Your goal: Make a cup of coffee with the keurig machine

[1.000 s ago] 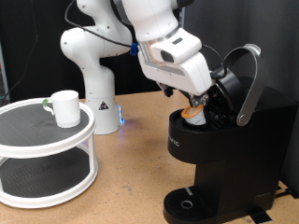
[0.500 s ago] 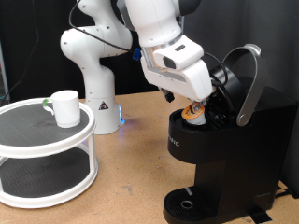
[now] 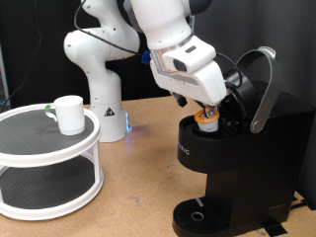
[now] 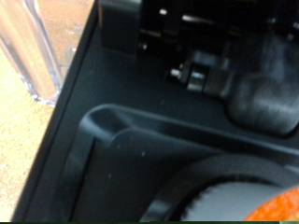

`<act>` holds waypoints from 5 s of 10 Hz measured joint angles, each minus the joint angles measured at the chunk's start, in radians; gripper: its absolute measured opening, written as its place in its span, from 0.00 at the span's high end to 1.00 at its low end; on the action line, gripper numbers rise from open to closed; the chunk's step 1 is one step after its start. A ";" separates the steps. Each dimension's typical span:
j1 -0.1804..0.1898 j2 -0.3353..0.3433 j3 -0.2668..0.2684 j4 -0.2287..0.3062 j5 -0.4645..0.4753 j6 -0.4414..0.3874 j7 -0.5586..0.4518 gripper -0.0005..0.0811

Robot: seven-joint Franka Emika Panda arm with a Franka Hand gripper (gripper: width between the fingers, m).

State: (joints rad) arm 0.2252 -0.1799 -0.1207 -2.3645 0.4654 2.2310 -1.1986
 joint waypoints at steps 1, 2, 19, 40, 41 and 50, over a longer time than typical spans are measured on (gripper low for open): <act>0.001 -0.003 0.000 0.000 0.016 -0.001 -0.008 0.01; 0.001 -0.004 0.000 0.000 0.026 -0.002 -0.014 0.01; 0.015 -0.009 0.010 0.016 0.035 -0.033 -0.018 0.01; -0.043 -0.087 -0.028 0.099 -0.034 -0.104 0.071 0.01; -0.043 -0.087 -0.028 0.103 -0.046 -0.130 0.071 0.01; -0.060 -0.102 -0.042 0.271 -0.031 -0.242 0.327 0.01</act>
State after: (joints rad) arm 0.1652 -0.2816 -0.1629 -2.0940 0.4349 1.9895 -0.8720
